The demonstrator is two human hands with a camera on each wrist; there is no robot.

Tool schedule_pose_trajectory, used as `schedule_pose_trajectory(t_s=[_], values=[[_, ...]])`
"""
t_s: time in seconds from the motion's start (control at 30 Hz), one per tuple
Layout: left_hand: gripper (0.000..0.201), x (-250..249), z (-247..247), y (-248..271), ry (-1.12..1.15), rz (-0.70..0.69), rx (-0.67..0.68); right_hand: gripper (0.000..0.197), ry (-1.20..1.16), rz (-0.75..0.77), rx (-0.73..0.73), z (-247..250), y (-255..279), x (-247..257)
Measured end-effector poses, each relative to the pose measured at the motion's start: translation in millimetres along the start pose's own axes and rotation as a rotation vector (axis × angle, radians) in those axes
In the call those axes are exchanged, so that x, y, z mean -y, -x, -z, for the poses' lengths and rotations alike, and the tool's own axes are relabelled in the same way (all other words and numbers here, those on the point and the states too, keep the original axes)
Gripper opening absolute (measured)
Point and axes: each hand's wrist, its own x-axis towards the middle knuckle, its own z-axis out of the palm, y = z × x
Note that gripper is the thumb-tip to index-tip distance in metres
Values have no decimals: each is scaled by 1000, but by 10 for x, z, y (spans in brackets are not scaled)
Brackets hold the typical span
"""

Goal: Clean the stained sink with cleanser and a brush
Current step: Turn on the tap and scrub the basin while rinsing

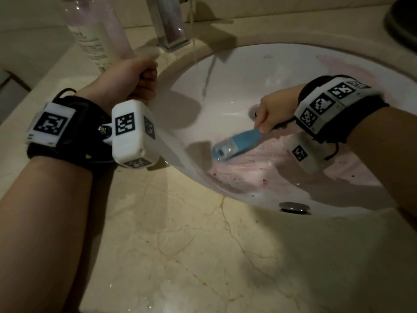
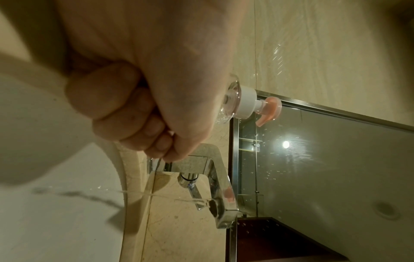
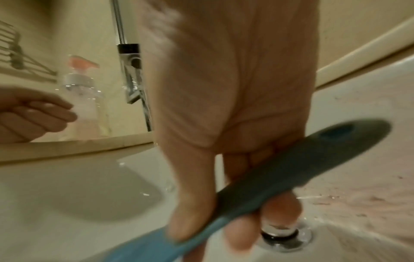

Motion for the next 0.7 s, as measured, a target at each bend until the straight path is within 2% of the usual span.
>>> schedule_pose_trajectory(t_s=[0.07,0.1,0.23,0.27,0.43,0.57,0.7], values=[[41,4,13,-4,-1,7,5,21,-17,14,123,-23,54,98],[41,6,17,-5,3,10,8,21,-9,0,132,-42,55,127],[40,4,12,-4,15,8,2,29,68,-151,-135,-73,88,127],[40,1,10,-1,19,3,1,29,83,-160,-138,-74,134,147],[40,-6,-8,28,55,-28,-1,26,-155,-59,109,-127,141,356],[39,-10,-21,46,59,-40,-9,21,-411,-63,175,-124,148,425],[39,-4,-15,46,66,-36,-8,15,-515,-124,255,-112,243,386]])
